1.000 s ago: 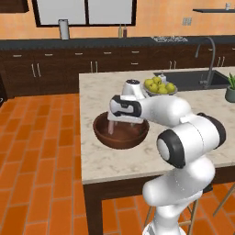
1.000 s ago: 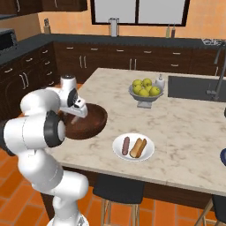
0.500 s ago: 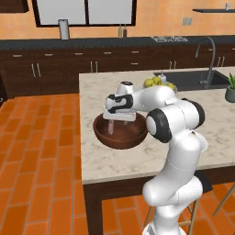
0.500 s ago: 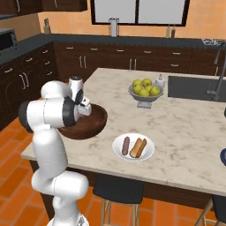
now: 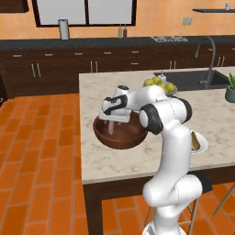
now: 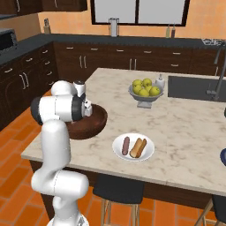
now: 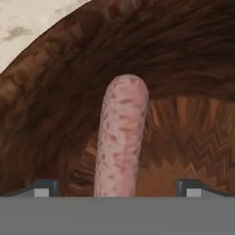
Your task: Place one bun and one sausage from the bowl on each plate.
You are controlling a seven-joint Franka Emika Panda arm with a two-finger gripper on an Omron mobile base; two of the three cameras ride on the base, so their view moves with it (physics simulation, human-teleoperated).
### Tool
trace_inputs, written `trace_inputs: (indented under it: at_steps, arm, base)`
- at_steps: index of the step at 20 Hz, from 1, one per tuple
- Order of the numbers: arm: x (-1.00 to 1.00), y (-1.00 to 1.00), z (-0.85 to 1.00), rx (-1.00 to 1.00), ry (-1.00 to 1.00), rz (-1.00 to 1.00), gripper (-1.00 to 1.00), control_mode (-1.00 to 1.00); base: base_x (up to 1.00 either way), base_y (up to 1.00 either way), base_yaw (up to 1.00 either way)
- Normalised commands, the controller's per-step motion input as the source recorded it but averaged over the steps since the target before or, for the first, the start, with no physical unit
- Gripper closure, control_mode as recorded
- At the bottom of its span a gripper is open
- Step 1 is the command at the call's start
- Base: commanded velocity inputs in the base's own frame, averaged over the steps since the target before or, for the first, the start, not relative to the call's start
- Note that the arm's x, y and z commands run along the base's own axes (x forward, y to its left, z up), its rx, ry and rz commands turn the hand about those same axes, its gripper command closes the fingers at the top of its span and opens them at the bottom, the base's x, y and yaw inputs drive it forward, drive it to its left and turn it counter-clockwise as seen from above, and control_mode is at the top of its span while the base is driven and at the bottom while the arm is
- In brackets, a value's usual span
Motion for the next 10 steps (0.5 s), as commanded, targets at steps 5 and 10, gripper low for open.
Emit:
trace_inputs:
  at_steps: [5, 10]
  arm:
    - [0.00, 0.00, -0.23, 0.00, 0.00, 0.00, -1.00, -1.00]
    - [0.00, 0.01, -0.26, 0.00, -0.03, 0.00, -1.00, -1.00]
  base:
    - [0.00, 0.00, 0.00]
    - [0.00, 0.00, 0.00]
